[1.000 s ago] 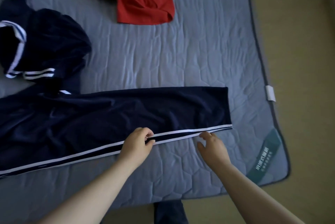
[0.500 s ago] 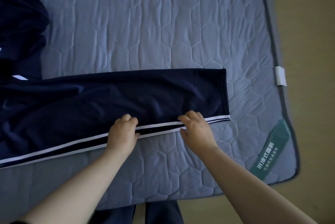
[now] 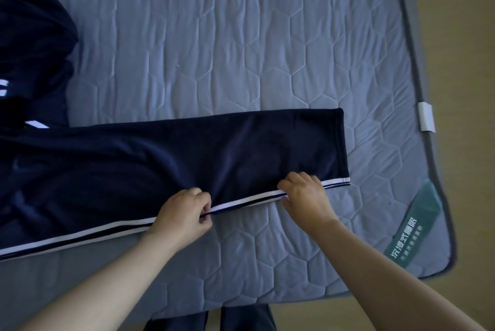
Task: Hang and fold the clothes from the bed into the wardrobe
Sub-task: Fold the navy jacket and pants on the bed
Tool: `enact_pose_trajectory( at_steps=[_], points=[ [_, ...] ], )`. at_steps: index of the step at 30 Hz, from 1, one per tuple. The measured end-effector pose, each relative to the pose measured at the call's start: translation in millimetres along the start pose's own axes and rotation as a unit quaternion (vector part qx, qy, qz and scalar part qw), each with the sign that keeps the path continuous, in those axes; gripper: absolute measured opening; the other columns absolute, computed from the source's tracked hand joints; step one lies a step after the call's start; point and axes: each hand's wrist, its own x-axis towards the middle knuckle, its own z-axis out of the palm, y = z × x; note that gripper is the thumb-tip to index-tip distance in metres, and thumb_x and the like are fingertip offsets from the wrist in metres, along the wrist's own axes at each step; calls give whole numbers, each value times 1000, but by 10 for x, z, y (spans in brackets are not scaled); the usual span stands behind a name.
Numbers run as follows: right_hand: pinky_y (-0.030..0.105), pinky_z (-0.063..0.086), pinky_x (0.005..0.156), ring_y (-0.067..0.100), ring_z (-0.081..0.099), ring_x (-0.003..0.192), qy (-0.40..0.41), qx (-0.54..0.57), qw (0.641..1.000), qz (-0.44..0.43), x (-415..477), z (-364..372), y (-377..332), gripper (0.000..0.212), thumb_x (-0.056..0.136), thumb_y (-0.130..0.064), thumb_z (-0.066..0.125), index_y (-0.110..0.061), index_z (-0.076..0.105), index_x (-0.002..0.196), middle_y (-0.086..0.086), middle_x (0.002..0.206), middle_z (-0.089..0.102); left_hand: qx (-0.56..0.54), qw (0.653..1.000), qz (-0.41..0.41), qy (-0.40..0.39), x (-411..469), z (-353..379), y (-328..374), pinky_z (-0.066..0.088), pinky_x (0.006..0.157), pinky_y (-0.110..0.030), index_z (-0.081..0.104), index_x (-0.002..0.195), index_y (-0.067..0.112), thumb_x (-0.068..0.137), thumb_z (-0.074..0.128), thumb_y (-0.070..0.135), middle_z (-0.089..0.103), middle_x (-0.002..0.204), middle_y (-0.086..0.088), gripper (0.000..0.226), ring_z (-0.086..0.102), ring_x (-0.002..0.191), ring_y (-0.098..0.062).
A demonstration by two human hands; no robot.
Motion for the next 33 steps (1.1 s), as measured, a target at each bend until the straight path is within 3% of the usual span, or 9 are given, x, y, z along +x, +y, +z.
enact_pose_trajectory(
  at_steps=[6,9,13,16,19,22,26,29,33],
  points=[
    [35,44,78,24,59,78,37,30,999,27,-54,20,63,12,84,-14,58,-14,69,83,1,81,63,20,999,-11,-28,80,165,9,42,72,-27,58,92,16,84,59,23,53,94,3,11,56,89,-17],
    [33,44,82,22,57,88,5,64,997,47,-138,40,75,17,87,-19,56,-15,71,95,1,91,63,6,1000,-16,-25,91,238,42,39,71,-24,56,98,15,84,63,29,47,99,3,21,53,90,-18],
    [45,47,81,33,54,95,138,116,975,134,-72,-61,204,21,85,-16,67,-5,69,103,13,102,61,-46,998,4,39,182,202,159,41,72,-22,58,107,13,84,67,31,47,104,3,30,52,90,-14],
    [48,39,100,36,40,123,131,120,957,229,88,-147,386,44,89,-25,64,-7,54,128,17,134,44,-48,996,31,63,328,142,286,44,85,-23,56,122,13,86,65,29,44,118,3,40,46,108,-14],
    [47,38,104,35,40,127,162,245,901,318,218,-219,537,60,92,-32,60,-8,36,141,16,143,36,-44,997,26,62,481,119,442,39,97,-22,50,134,15,90,61,29,35,136,1,47,39,122,-15],
    [44,46,95,31,50,120,172,322,857,365,321,-241,704,53,94,-35,56,-8,40,137,13,134,49,-47,996,12,74,641,74,595,39,98,-26,47,136,15,91,59,28,30,144,-1,49,42,124,-20],
    [29,41,63,20,56,86,155,383,840,352,420,-307,936,22,94,-32,56,-11,53,101,2,95,59,-30,997,42,54,886,-16,769,37,106,-29,36,144,18,94,54,29,14,155,1,54,33,134,-20],
    [23,33,52,13,51,70,157,375,859,311,428,-343,1063,18,97,-30,52,-13,47,95,-7,78,52,-11,997,67,42,1029,-52,887,37,106,-31,26,149,21,96,51,30,1,158,5,60,27,138,-20],
    [31,38,53,14,52,63,247,287,883,276,356,-303,1120,21,97,-35,51,-15,45,99,-7,75,54,12,998,52,46,1138,-52,954,40,102,-32,11,152,24,95,51,32,-14,158,9,70,27,133,-23]
  ],
)
